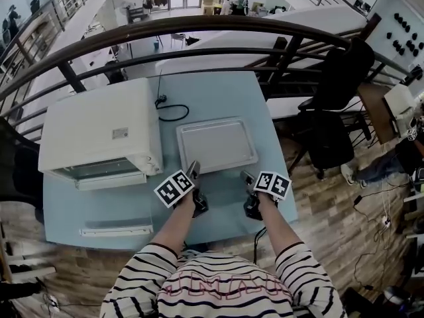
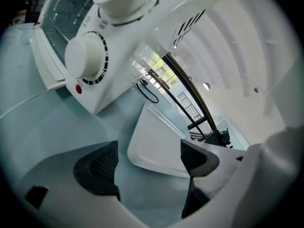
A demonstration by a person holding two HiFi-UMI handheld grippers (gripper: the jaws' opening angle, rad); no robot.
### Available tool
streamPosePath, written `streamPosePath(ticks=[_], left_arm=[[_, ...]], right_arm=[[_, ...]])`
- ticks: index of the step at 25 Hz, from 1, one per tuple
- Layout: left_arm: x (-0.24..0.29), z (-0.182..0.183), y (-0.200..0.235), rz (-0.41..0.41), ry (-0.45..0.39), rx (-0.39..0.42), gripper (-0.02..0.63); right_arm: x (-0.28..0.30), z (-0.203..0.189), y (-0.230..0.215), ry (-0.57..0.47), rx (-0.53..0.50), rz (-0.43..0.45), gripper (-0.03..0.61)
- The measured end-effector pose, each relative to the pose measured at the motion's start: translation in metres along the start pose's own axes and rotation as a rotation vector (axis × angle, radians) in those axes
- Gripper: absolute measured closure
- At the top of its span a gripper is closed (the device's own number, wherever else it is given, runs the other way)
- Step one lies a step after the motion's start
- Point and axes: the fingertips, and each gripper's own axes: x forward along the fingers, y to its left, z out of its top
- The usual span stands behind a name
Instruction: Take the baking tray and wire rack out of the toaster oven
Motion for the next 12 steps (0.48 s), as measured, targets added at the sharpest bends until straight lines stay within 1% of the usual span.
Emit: streamPosePath(ticks=[4, 8, 10, 12], left_arm=[[-0.031, -0.011, -0.007, -0.054, -0.018, 0.004, 0.230], [-0.073, -0.021, -0.013, -0.105, -0.044, 0.025, 0.230], [-0.095, -0.028, -0.013, -0.138, -0.062, 0.046, 0.230], [-0.119, -0.037, -0.015, -0.176, -0.078, 0.089, 0.230]], right_arm=[[-0.031, -0.018, 0.014, -0.052, -0.008, 0.061, 0.247], [-0.068, -0.039, 0.023, -0.105, -0.055, 0.086, 0.249], [-0.084, -0.054, 0.027, -0.128, -0.080, 0.103, 0.249], [-0.099, -0.070, 0.032, -0.155, -0.110, 0.124, 0.249]])
